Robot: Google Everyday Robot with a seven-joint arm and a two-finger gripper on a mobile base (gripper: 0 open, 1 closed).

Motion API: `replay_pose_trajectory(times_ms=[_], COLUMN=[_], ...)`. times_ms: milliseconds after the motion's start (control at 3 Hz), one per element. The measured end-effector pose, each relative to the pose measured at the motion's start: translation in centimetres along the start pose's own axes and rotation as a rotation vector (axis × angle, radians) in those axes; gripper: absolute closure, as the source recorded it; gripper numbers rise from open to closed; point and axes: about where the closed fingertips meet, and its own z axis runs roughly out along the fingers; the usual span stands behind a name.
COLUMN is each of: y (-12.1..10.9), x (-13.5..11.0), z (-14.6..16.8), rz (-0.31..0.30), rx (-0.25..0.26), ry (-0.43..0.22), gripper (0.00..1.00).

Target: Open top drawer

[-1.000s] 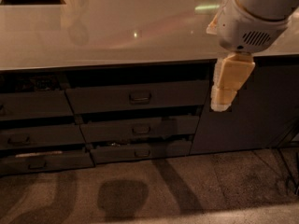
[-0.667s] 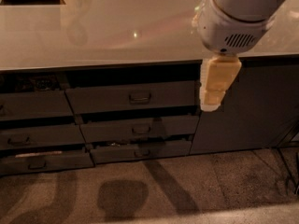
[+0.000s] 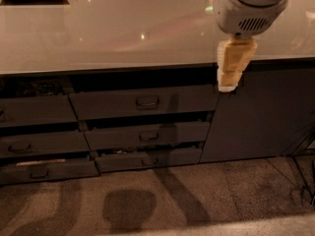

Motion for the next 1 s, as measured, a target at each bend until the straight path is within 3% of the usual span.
replay_pose_trajectory(times_ms=[333, 667, 1000], y=[0.1, 0.6, 1.5], x=[1.5, 3.4, 3.3], z=[2.2, 6.8, 10.8], rz=[0.073, 0.169, 0.195], rx=[-0.055, -0.141, -0.223], ry=[-0.056, -0.148, -0.219], gripper=[0.00, 0.00, 0.00])
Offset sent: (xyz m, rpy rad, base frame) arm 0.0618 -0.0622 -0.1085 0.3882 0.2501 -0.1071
